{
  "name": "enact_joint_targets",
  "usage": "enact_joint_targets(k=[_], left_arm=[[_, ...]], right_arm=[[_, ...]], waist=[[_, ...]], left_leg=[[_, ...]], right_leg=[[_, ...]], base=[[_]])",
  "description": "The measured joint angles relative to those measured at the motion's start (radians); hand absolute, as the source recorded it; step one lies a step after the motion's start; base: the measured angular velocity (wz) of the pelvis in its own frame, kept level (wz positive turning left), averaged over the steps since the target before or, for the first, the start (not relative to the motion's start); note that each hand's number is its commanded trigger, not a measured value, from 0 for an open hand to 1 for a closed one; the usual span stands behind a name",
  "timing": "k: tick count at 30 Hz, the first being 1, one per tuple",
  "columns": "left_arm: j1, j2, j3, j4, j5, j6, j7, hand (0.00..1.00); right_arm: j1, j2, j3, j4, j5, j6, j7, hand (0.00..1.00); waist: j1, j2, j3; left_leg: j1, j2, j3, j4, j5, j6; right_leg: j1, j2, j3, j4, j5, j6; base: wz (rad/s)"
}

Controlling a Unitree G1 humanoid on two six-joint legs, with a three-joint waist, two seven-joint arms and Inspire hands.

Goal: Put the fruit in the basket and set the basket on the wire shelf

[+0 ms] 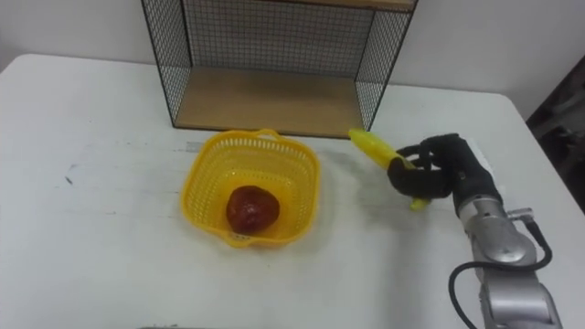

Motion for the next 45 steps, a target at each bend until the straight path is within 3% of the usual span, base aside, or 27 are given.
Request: enact_joint_targets(k=[16, 22, 33, 45], left_arm=[[-0.006, -0.010, -0.019, 0.027, 0.000, 0.000, 0.000, 0.00], [-0.020, -0.010, -0.018, 0.036, 0.000, 0.000, 0.000, 0.00], [-0.048, -0.006, -0.056, 0.053, -0.001, -0.009, 0.002, 0.00], [-0.077, 0.000, -0.144, 0.057, -0.008, -0.009, 0.000, 0.00]], right_arm=[[0.000, 0.006, 0.005, -0.161, 0.037, -0.010, -0.035, 1.00], [0.000, 0.006, 0.032, -0.255, -0.005, -0.008, -0.034, 1.00], [0.030, 0.006, 0.188, -0.316, -0.095, -0.008, 0.037, 1.00], [0.030, 0.036, 0.244, -0.317, -0.100, -0.008, 0.076, 1.00]], waist=[[-0.001, 0.009, -0.0013], [-0.001, 0.000, -0.0083], [0.029, -0.014, -0.0025], [0.045, -0.006, 0.0047]], left_leg=[[-0.002, 0.001, 0.019, -0.001, 0.000, 0.000], [-0.019, 0.002, 0.012, 0.003, 0.000, 0.000], [-0.027, 0.001, 0.015, -0.005, 0.000, 0.000], [-0.031, 0.001, 0.016, -0.005, 0.000, 0.000]], right_leg=[[-0.006, 0.002, 0.018, 0.004, 0.000, 0.000], [-0.018, 0.002, 0.014, 0.004, 0.000, 0.000], [-0.032, 0.001, 0.015, 0.003, 0.001, 0.000], [-0.036, 0.001, 0.014, 0.000, 0.001, 0.000]], base=[[-0.02], [0.02], [0.00], [0.00]])
